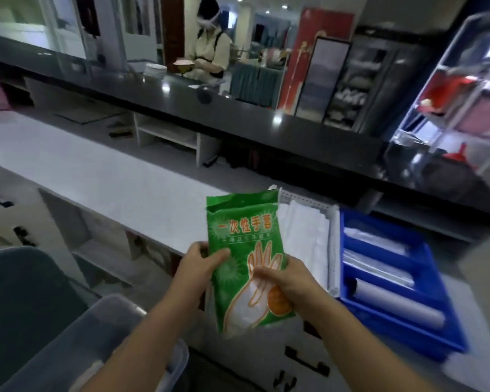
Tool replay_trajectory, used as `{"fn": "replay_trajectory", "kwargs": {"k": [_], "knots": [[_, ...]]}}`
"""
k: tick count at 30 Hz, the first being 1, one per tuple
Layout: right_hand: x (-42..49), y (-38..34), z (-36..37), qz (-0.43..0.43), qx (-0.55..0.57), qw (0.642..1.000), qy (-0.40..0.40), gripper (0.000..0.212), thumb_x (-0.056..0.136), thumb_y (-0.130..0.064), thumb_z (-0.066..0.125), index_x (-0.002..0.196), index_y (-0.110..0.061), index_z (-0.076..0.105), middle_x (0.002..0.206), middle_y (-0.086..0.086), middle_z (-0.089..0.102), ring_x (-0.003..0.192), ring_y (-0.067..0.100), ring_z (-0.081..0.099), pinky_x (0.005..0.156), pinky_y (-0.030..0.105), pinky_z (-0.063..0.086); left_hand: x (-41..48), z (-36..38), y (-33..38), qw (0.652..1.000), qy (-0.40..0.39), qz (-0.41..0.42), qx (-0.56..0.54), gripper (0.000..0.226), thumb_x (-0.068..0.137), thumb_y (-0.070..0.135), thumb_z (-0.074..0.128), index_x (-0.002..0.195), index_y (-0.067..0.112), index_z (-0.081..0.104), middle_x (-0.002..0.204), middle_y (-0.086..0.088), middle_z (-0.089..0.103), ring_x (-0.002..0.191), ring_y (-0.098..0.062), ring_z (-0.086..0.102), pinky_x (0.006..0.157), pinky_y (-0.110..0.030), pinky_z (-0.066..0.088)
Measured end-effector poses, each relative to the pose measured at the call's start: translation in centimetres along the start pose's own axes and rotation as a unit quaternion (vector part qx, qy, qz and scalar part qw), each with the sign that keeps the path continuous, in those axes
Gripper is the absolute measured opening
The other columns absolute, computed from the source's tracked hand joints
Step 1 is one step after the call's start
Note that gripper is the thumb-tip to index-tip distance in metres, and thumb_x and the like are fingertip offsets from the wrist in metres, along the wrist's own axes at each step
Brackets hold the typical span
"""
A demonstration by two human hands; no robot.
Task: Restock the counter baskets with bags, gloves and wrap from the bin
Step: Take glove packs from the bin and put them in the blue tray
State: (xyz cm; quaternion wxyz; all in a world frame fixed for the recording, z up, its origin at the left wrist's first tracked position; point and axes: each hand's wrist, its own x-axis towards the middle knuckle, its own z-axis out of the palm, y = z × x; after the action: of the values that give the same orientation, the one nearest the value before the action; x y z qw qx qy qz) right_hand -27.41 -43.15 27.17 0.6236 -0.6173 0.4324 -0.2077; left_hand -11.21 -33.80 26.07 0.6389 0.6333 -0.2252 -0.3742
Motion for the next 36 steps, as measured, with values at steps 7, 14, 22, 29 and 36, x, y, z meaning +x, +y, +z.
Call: {"fn": "replay_trajectory", "kwargs": {"k": [7,14,22,29,36], "knots": [[-3.1,0.9,-17.9,0.001,-0.139,0.99,0.011,0.025,0.067,-0.022,0.081,0.087,-0.022,0.066,0.077,-0.007,0.075,0.07,0.011,0.072,0.06,0.02,0.054,2.2,14.8,2.5,0.997,-0.054,0.056,-0.001,0.022,0.086,0.019,0.063,0.099,0.003,0.057,0.091,-0.012,0.067,0.077,-0.021,0.066,0.059,-0.03,0.053],[-4.1,1.6,-31.9,0.005,-0.221,0.974,0.051,0.02,0.068,-0.023,0.081,0.082,-0.025,0.066,0.073,-0.011,0.074,0.067,0.005,0.07,0.059,0.015,0.049,2.6,27.0,0.8,0.995,-0.059,0.068,0.034,0.012,0.087,0.011,0.057,0.076,0.01,0.06,0.074,-0.009,0.064,0.065,-0.019,0.061,0.054,-0.027,0.049],[-2.8,2.2,-42.1,0.027,-0.229,0.938,0.259,0.026,0.067,-0.023,0.082,0.087,-0.021,0.065,0.081,-0.001,0.072,0.073,0.015,0.069,0.074,0.039,0.058,6.1,35.0,-1.4,0.946,-0.146,0.125,0.262,0.006,0.083,0.014,0.063,0.088,0.018,0.062,0.083,0.002,0.066,0.077,-0.019,0.063,0.064,-0.029,0.05],[-2.0,2.8,-46.2,0.073,-0.299,0.884,0.351,0.022,0.063,-0.035,0.079,0.073,-0.028,0.061,0.069,-0.006,0.069,0.062,0.01,0.067,0.063,0.036,0.057,12.8,43.4,-3.6,0.764,-0.26,0.284,0.518,0.041,0.087,0.025,0.057,0.128,0.019,0.052,0.124,-0.003,0.057,0.11,-0.022,0.055,0.088,-0.035,0.046],[0.3,1.9,-47.1,0.137,-0.381,0.836,0.371,0.023,0.067,-0.042,0.075,0.075,-0.028,0.059,0.067,-0.01,0.065,0.059,0.005,0.062,0.055,0.025,0.049,19.7,49.2,-6.5,0.612,-0.368,0.294,0.635,0.041,0.086,0.03,0.056,0.123,0.011,0.051,0.116,-0.009,0.054,0.106,-0.028,0.051,0.08,-0.038,0.046]]}}
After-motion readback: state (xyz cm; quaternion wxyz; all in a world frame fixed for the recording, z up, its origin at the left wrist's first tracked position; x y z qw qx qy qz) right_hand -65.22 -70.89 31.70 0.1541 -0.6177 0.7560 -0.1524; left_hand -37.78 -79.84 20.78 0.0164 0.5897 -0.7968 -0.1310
